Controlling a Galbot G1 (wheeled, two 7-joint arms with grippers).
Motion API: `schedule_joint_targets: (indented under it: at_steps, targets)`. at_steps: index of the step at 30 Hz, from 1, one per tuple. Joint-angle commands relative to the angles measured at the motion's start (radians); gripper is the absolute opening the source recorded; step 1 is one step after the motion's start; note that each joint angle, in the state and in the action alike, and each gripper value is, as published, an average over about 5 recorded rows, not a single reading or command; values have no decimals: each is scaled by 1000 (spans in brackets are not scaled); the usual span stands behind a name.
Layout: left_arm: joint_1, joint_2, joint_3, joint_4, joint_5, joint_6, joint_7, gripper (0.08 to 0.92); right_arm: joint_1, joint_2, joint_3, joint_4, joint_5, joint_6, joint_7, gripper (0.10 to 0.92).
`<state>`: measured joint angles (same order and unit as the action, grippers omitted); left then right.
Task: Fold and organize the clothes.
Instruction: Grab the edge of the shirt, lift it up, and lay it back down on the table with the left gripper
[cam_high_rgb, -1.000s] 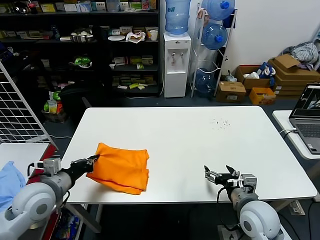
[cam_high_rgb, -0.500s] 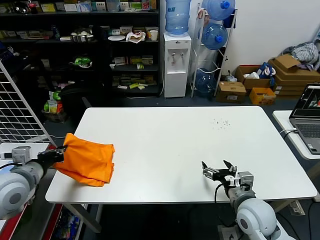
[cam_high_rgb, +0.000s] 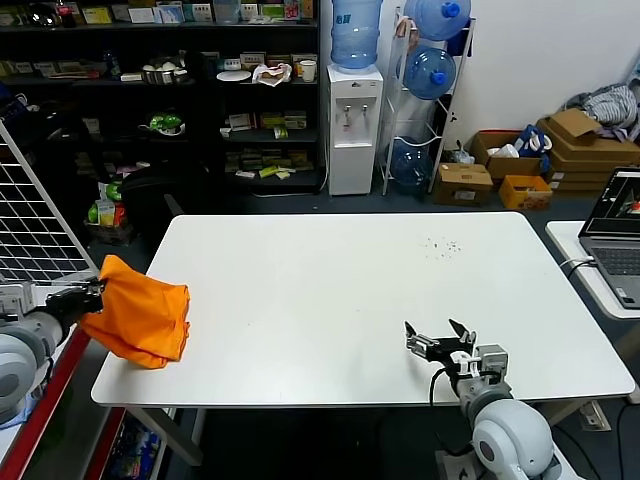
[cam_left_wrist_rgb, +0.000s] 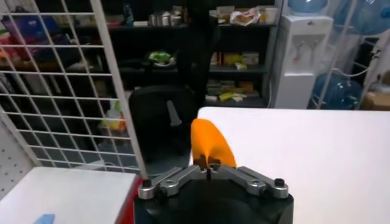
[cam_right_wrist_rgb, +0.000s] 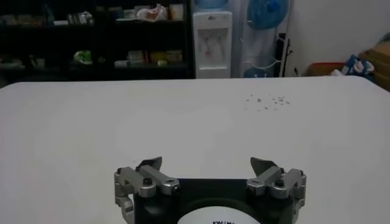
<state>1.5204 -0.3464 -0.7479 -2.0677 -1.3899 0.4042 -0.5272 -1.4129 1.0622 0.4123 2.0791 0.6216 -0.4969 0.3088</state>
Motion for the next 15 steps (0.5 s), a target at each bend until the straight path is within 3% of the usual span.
schedule_joint_targets:
  at_steps: [1,4,7,12,15]
  targets:
    - [-192,-88,341,-313,-185,-61,-157,95,-75,40,66,28,-21,1,12,921]
    - [-414,-238,662,-325,-192,-75,-219,95,-127,69,108,48,-33,-2,19,921]
    - [-643,-425,922,-234,-201,-82,-272,95,-181,99,154,71,-47,-1,22,921]
    - [-866,-759,1139,37,-197,-92,-314,95,-256,144,233,117,-67,2,22,921]
    - [-921,-906,1202,165,-153,-93,-314,95,-287,157,270,144,-69,5,20,921]
